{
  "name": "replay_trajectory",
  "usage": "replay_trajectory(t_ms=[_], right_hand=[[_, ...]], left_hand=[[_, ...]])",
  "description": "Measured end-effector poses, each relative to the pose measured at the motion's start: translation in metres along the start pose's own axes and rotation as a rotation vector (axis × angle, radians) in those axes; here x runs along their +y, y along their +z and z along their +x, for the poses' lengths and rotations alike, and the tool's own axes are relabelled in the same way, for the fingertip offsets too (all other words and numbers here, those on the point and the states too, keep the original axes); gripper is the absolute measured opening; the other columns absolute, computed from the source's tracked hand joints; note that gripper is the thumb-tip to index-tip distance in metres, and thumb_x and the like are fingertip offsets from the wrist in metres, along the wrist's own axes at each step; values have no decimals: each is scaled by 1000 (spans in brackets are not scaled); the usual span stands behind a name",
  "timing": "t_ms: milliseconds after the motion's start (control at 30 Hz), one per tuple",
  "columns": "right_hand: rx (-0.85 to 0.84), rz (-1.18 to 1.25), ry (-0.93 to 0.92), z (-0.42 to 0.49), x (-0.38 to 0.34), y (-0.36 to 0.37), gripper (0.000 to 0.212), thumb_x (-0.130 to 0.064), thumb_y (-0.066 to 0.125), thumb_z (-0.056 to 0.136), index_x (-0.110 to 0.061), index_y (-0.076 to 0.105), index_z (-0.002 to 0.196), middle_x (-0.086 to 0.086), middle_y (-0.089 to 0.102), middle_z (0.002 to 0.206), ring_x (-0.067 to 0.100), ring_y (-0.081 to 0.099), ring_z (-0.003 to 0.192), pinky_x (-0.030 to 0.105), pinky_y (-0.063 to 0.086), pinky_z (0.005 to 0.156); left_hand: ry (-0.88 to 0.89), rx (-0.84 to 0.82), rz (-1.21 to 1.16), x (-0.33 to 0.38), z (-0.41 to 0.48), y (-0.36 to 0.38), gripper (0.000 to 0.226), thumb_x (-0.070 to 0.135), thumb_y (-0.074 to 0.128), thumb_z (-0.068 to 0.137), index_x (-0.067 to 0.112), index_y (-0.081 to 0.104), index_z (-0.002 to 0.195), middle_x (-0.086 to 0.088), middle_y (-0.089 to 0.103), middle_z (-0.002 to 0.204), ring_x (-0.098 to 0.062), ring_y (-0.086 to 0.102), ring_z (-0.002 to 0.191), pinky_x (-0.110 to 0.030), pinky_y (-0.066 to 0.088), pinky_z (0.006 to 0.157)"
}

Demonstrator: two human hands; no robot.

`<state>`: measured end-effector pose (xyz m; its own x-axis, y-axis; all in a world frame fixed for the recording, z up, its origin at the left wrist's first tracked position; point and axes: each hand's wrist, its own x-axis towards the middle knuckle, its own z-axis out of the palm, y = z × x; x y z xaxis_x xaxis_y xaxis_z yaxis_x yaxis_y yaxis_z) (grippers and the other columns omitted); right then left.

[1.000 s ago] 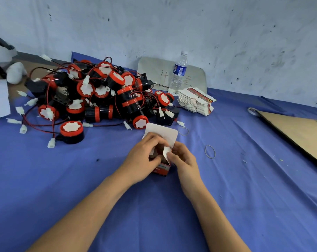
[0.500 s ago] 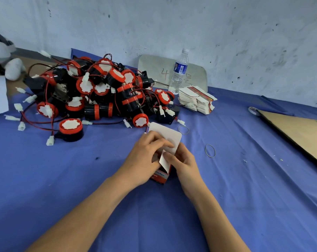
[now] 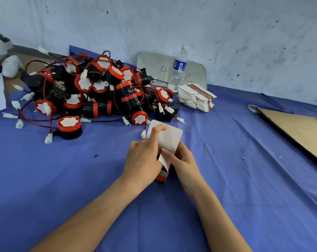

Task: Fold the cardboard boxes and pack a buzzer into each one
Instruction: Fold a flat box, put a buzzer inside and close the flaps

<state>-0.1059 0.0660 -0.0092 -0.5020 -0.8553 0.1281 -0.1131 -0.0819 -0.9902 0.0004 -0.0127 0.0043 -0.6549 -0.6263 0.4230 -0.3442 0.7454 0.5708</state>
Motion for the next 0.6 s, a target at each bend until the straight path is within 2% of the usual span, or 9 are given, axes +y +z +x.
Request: replay_trajectory(t_ms=[100, 167, 267, 367, 433, 500, 600], right_hand=[[-15, 6, 12, 0, 0, 0, 35, -19, 60, 83, -18, 60, 118, 7, 71, 109, 26, 65, 104, 37, 51, 88], [-31, 25, 7, 1, 1, -1, 33, -19, 61, 82, -20, 62, 115, 4, 72, 105, 19, 67, 98, 28, 53, 82], [-37, 49, 0, 1, 2, -1, 28, -16, 62, 83, -18, 63, 111, 2, 73, 102, 16, 68, 96, 26, 53, 79], [-41, 29, -24, 3, 4, -2, 26, -2, 59, 87, -19, 64, 105, 1, 73, 95, 15, 68, 90, 25, 54, 74], [-19, 24, -21, 3, 4, -3, 34, 10, 54, 88, -18, 65, 101, 0, 73, 90, 15, 69, 86, 25, 54, 71], [72, 22, -9, 3, 2, -6, 38, 16, 52, 85, -17, 65, 99, 1, 73, 87, 15, 69, 83, 26, 54, 69], [276, -21, -18, 4, 2, -12, 33, 9, 58, 85, -15, 66, 105, 12, 71, 102, 23, 66, 90, 37, 53, 75]], left_hand=[[-8, -55, -4, -3, 1, -1, 54, 1, 58, 80, 29, 28, 116, 14, 44, 71, -3, 44, 73, -23, 28, 77], [28, -184, -50, -8, 2, -6, 49, 3, 57, 82, 31, 28, 108, 14, 46, 79, -5, 46, 80, -17, 27, 72], [88, -331, -151, -17, 4, -16, 44, 4, 54, 83, 32, 41, 114, 19, 48, 98, -2, 46, 89, -10, 36, 70], [163, -344, -256, -19, 3, -19, 38, 6, 57, 81, 27, 52, 113, 20, 44, 104, 5, 48, 95, -4, 37, 76], [218, -284, -267, -17, 1, -16, 26, 13, 61, 82, 23, 56, 106, 16, 43, 106, 0, 51, 96, -11, 42, 80], [276, -183, -164, -15, 0, -9, 19, 22, 67, 83, 19, 61, 101, 12, 49, 106, -9, 52, 93, -25, 44, 85], [262, -167, -96, -14, -3, 2, 33, 39, 72, 83, 18, 67, 107, 11, 59, 115, -11, 52, 107, -29, 41, 95]])
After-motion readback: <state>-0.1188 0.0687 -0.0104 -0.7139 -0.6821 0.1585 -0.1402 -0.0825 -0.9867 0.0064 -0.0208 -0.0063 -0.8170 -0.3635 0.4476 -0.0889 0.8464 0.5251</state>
